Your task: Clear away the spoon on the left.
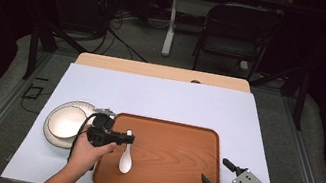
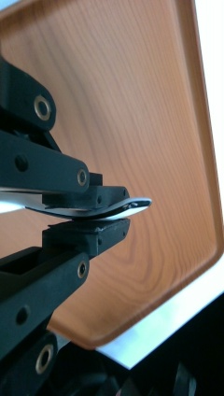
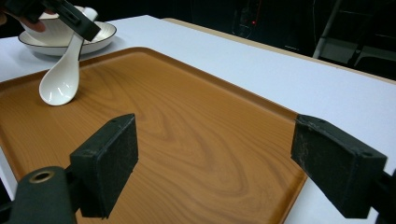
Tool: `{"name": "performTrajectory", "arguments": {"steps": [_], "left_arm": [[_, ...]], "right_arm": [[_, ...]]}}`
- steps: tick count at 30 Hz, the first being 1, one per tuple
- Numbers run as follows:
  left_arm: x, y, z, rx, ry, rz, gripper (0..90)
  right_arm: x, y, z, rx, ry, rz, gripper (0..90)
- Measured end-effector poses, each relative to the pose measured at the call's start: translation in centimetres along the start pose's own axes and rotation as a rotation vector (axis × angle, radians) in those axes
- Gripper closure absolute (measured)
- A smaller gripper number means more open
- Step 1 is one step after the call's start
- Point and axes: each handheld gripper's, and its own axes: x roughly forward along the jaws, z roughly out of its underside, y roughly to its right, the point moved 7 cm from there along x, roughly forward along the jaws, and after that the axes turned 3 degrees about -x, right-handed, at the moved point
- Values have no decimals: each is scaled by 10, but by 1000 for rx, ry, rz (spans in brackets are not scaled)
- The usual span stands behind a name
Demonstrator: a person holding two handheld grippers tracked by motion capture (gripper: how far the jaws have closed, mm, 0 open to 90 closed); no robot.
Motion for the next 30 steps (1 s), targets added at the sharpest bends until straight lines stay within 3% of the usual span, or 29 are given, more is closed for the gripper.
{"name": "performTrajectory", "arguments": {"steps": [3,5,12,22,30], "left_arm": [[3,-7,0,-20,-8,-16,811],[8,-16,0,-70,-8,-18,806],[15,-28,1,-127,-14,-13,798],[21,-31,1,-209,-15,-8,797],[22,-34,3,-246,-16,-3,783]], "right_arm": [[0,0,0,-1,0,0,143],[0,0,0,0,0,-1,143],[0,0,0,0,0,0,143],[0,0,0,1,3,-1,143],[-1,0,0,6,2,-1,143]]}}
